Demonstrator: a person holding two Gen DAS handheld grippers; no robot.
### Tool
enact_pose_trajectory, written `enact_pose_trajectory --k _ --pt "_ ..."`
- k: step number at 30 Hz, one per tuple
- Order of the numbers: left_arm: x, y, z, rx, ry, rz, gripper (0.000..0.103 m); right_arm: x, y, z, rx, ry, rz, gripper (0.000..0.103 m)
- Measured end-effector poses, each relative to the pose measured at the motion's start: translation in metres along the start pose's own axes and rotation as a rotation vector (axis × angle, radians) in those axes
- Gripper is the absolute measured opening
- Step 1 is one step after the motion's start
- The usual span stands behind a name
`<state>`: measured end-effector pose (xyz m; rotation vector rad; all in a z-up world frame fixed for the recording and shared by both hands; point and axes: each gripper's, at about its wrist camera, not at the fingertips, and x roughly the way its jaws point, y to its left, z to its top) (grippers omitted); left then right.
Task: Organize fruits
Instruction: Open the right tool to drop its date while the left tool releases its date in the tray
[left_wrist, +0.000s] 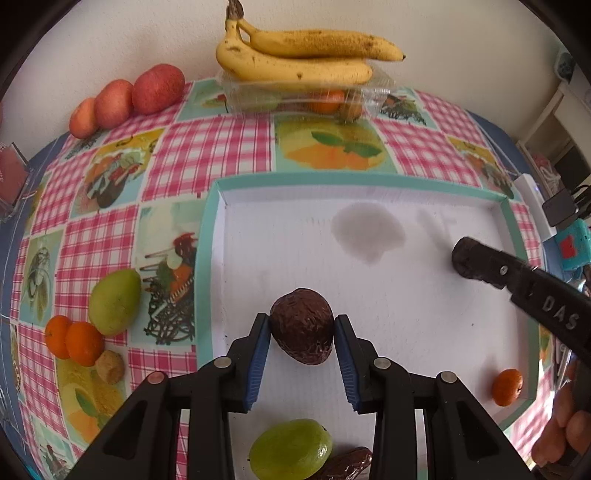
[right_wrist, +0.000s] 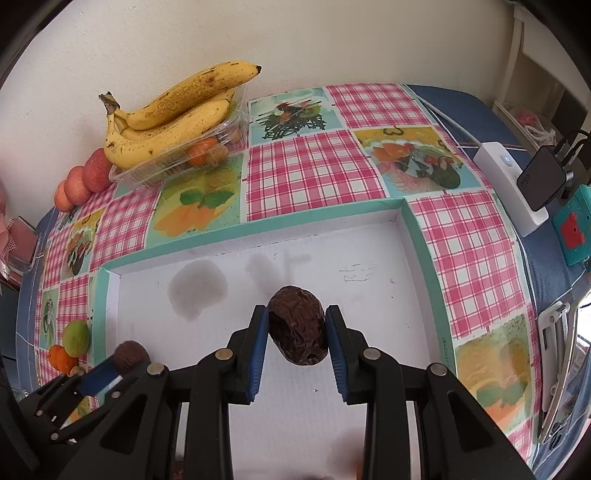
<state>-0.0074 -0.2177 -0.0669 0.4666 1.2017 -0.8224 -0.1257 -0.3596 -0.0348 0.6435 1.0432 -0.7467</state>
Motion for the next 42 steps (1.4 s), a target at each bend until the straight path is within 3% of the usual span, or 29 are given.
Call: enact_pose_trajectory --k 30,36,42 --pt "-0.014 0.009 0.003 -0.041 0.02 -0.029 0.04 -0.006 -0.008 0.001 -0.009 0.008 -0.07 0.034" --pt "-0.028 0.016 0.007 -0.057 -0.004 -0.039 0.054 -0.019 -0.008 0.002 -0.011 -0.019 -0.095 0.042" --pt "-0.039 0.027 0.009 -0.091 -0.022 -0.051 0.059 -0.034 -0.001 0.003 -0.032 -0.051 -0.124 0.047"
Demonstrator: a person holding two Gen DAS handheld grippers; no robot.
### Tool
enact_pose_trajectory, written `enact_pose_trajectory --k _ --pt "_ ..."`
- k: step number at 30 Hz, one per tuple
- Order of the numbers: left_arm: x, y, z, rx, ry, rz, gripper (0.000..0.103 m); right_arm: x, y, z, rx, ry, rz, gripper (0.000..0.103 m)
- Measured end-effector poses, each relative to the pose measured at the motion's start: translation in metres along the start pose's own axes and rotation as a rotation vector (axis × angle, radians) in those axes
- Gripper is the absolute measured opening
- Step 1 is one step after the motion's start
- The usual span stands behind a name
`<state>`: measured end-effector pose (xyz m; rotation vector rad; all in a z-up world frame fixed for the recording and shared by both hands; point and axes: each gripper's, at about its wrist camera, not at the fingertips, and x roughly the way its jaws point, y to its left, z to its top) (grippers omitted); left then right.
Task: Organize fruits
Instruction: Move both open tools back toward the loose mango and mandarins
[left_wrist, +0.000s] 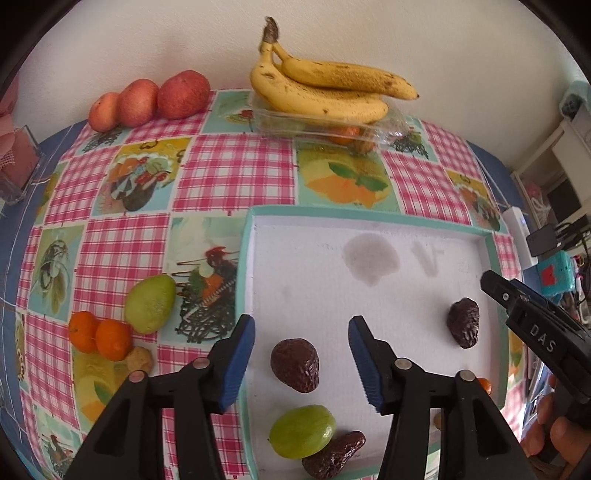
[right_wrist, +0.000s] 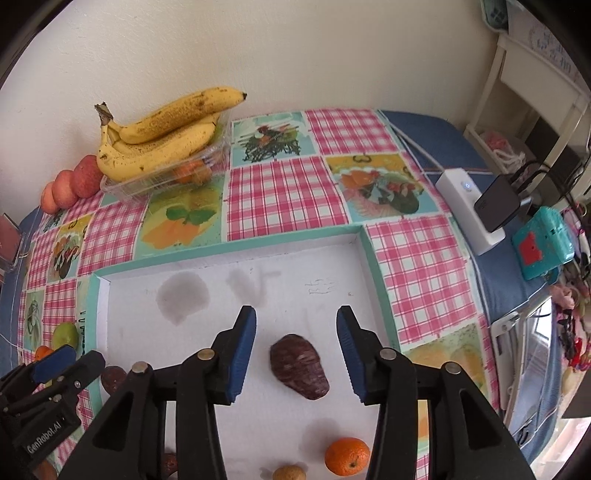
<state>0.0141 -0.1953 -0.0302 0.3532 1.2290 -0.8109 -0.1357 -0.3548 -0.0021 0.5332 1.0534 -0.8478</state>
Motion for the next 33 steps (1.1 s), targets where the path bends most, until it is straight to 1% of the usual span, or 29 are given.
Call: enact_pose_trajectory --k 5,7,8,11,13,14,16,19,21,23,25,28,33 --pt "-0.007 0.016 0.004 -0.041 -0.023 0.032 0.065 -0.009 0.01 0.001 -0.025 -0.014 -0.007 0.047" --pt "-0.01 0.025 0.005 -0.06 -0.031 0.043 0.071 -0.011 0.015 0.0 -0.043 -0.016 -0.023 0.055" --pt "-0.012 0.031 0.005 -0.069 -0.037 0.05 0.071 -0.011 0.018 0.0 -0.052 -0.018 -0.031 0.062" --pt "-0.017 0.046 0.007 -0.093 -0.051 0.081 0.078 -0.012 0.025 -0.001 -0.071 -0.015 -0.035 0.063" --pt "-0.019 0.057 0.007 -0.113 -0.057 0.106 0.087 -0.011 0.03 -0.001 -0.08 -0.009 -0.038 0.064" --pt "-0.021 0.064 0.007 -0.128 -0.057 0.121 0.089 -0.011 0.033 -0.002 -0.085 -0.006 -0.039 0.064" --pt "-0.022 0.075 0.007 -0.146 -0.056 0.133 0.096 -0.011 0.038 -0.002 -0.093 -0.006 -0.036 0.068" --pt "-0.025 0.09 0.005 -0.166 -0.058 0.162 0.097 -0.012 0.045 -0.003 -0.101 -0.01 -0.011 0.077" --pt "-0.028 0.099 0.004 -0.175 -0.063 0.2 0.098 -0.012 0.051 -0.004 -0.107 -0.009 0.0 0.085" --pt "-0.031 0.107 0.002 -0.177 -0.077 0.246 0.103 -0.011 0.057 -0.004 -0.114 -0.008 0.01 0.088" --pt "-0.034 0.114 0.0 -0.179 -0.087 0.264 0.103 -0.011 0.062 -0.004 -0.124 -0.012 0.027 0.088" --pt "-0.039 0.13 -0.001 -0.206 -0.096 0.258 0.103 -0.011 0.07 -0.005 -0.133 -0.024 0.04 0.088" --pt "-0.049 0.158 -0.002 -0.27 -0.12 0.254 0.103 -0.015 0.078 -0.004 -0.102 -0.065 0.08 0.09"
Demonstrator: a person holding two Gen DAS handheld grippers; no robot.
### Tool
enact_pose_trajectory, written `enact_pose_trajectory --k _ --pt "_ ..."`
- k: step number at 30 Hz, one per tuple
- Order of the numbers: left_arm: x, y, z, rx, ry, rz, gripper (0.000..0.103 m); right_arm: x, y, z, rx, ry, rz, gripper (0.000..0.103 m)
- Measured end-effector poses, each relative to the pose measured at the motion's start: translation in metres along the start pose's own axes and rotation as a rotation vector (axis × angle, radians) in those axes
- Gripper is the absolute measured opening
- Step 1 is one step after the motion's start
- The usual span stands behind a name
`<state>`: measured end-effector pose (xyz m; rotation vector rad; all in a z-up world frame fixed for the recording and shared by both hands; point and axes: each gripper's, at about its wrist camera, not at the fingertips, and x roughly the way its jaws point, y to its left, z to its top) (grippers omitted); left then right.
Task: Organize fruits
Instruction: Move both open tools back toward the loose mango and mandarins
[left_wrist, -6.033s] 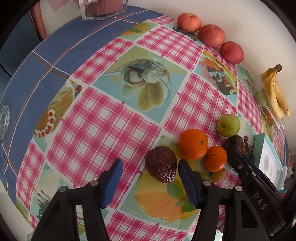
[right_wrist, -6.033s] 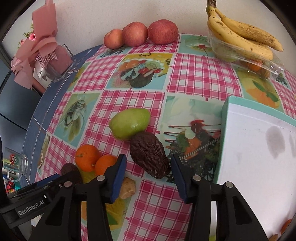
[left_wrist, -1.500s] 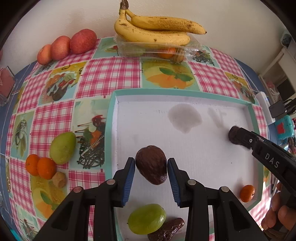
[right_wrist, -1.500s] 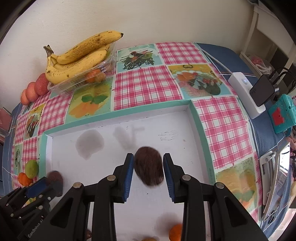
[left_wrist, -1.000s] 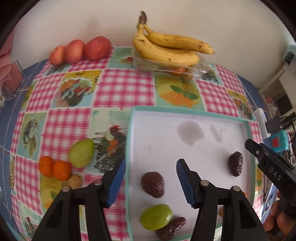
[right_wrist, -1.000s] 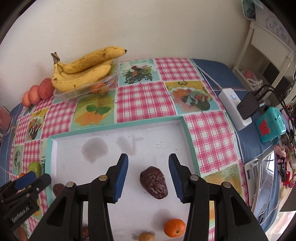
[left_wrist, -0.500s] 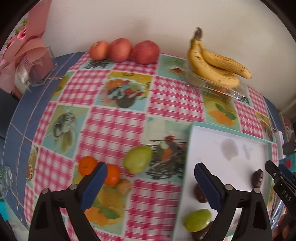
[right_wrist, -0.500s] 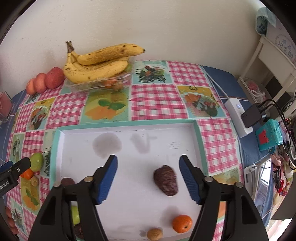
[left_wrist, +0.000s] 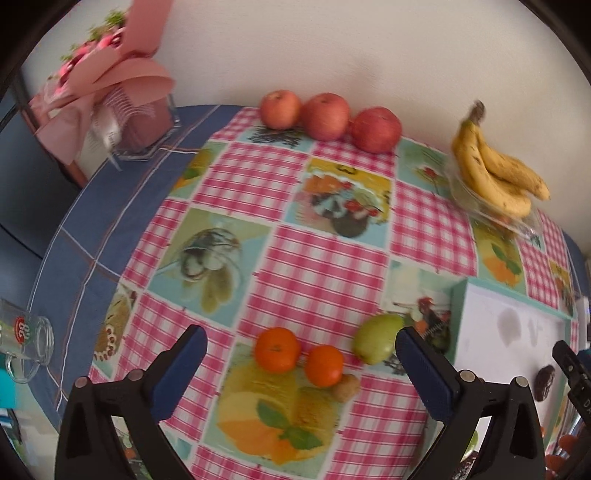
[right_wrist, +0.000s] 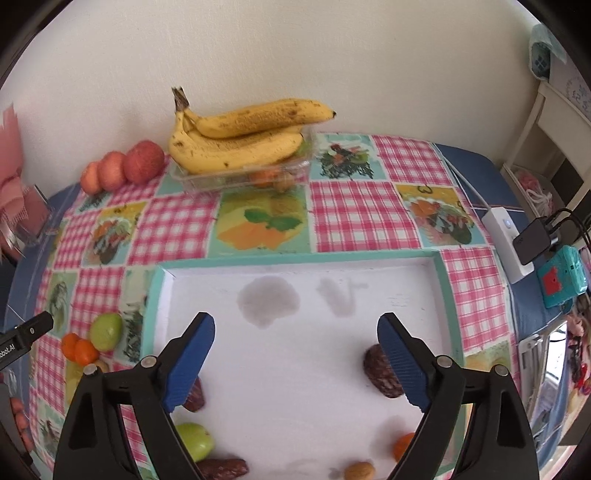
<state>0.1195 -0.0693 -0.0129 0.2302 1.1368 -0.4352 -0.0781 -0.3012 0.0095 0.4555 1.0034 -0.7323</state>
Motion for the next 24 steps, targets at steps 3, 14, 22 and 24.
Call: enact_pose_trajectory --k 3,14,22,24 --pt "-0.001 0.016 0.003 -0.026 -0.003 -0.026 0.103 -0.001 0.006 0.002 0.004 -0.005 0.021 0.09" --pt "-0.008 0.056 0.014 -0.092 -0.074 -0.098 0.103 -0.005 0.053 0.004 -0.034 -0.048 0.075 0.09" --pt "-0.014 0.08 0.02 -0.126 -0.108 -0.095 0.103 -0.006 0.086 0.001 -0.051 -0.062 0.117 0.09" --pt "-0.015 0.087 0.021 -0.137 -0.106 -0.09 0.103 -0.007 0.093 0.001 -0.06 -0.066 0.12 0.09"
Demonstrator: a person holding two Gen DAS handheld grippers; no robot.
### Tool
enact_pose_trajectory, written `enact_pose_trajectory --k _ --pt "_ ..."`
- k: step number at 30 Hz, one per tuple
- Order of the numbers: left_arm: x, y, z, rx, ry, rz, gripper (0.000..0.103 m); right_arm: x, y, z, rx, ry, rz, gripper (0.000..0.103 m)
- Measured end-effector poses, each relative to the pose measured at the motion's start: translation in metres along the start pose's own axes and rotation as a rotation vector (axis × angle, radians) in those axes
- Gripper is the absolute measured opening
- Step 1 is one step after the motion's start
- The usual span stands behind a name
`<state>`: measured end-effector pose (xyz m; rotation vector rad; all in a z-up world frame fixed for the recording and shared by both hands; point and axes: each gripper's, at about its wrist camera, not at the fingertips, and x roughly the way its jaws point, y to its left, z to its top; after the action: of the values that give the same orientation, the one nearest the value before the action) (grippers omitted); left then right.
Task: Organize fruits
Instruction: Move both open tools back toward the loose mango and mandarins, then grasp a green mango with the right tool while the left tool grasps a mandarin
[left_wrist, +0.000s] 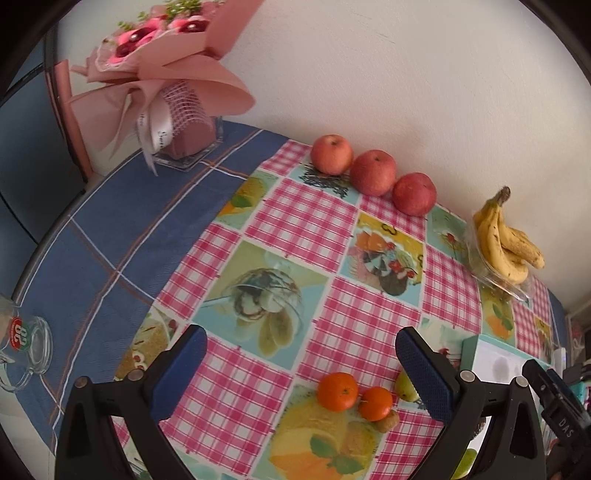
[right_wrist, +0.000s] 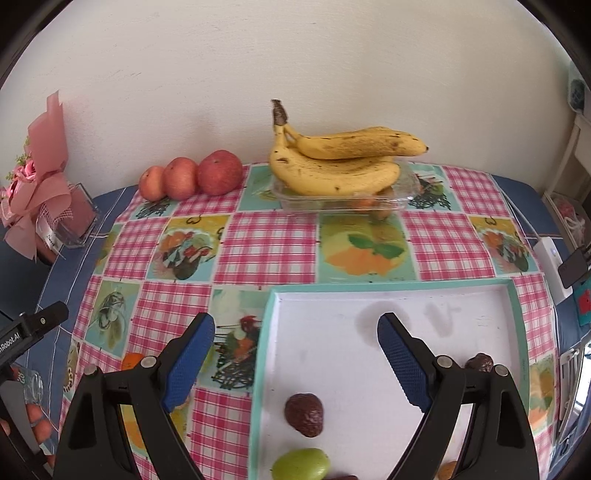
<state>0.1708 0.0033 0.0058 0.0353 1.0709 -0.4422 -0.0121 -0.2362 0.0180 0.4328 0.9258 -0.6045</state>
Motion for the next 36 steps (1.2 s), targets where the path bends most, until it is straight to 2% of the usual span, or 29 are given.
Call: enact_pose_trajectory --k 11,19,24,31,34,36 --pt "-0.009 0.023 0.007 -0.042 -0.008 -0.005 0.103 0.005 0.033 -0.004 -0.042 -0.001 0.073 0.09" --pt "0.0 0.019 0.004 -0.035 0.015 0.0 0.103 0.019 0.051 -0.012 -0.073 0.027 0.103 0.089" --pt "0.02 0.013 -0.004 -0.025 0.056 0.011 0.103 0.041 0.06 -0.022 -0.088 0.078 0.108 0.076" --pt "0.05 0.01 -0.018 -0.027 0.119 0.031 0.092 0.065 0.074 -0.035 -0.127 0.126 0.117 0.075" --pt "0.057 0.009 -0.022 -0.029 0.137 0.031 0.091 0.072 0.079 -0.038 -0.137 0.136 0.123 0.074" --pt "0.059 0.008 -0.022 -0.029 0.14 0.028 0.09 0.077 0.081 -0.04 -0.137 0.141 0.127 0.066"
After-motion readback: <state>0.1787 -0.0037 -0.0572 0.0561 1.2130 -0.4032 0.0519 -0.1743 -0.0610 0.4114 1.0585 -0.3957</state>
